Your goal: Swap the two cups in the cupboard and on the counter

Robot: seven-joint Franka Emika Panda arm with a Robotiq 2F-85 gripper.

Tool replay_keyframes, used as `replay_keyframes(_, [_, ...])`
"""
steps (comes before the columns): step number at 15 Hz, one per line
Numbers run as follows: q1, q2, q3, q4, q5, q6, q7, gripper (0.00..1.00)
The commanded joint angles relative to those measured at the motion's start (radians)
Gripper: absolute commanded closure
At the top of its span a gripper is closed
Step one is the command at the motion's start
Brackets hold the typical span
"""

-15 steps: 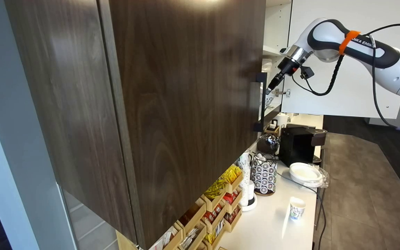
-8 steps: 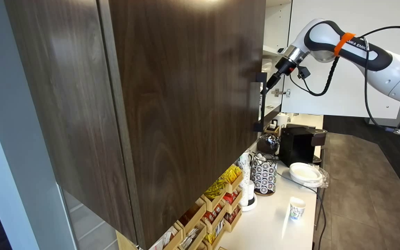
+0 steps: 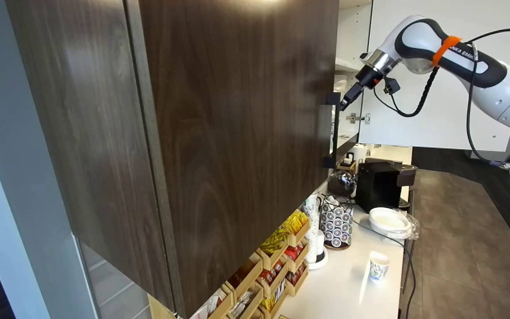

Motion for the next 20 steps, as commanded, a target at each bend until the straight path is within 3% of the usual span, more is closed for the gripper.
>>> replay_keyframes(1, [-0.042,-0.063,-0.007,-0.033,0.038,-0.011,-0.037,0.0])
replay_keyframes(8, [-0.132,-0.25,-0.023,-0.217,0.131,-0.064,-0.202,0.0])
replay_keyframes(18, [-0.155,-0.501,-0.049,-0.544,0.007,-0.152,-0.315,0.0])
replay_keyframes(19, [-0.148,-0.427,-0.048,-0.431,0.026,-0.149,-0.289,0.0])
replay_keyframes(20, [-0.149,-0.438,-0.048,-0.446,0.026,-0.149,-0.29,0.0])
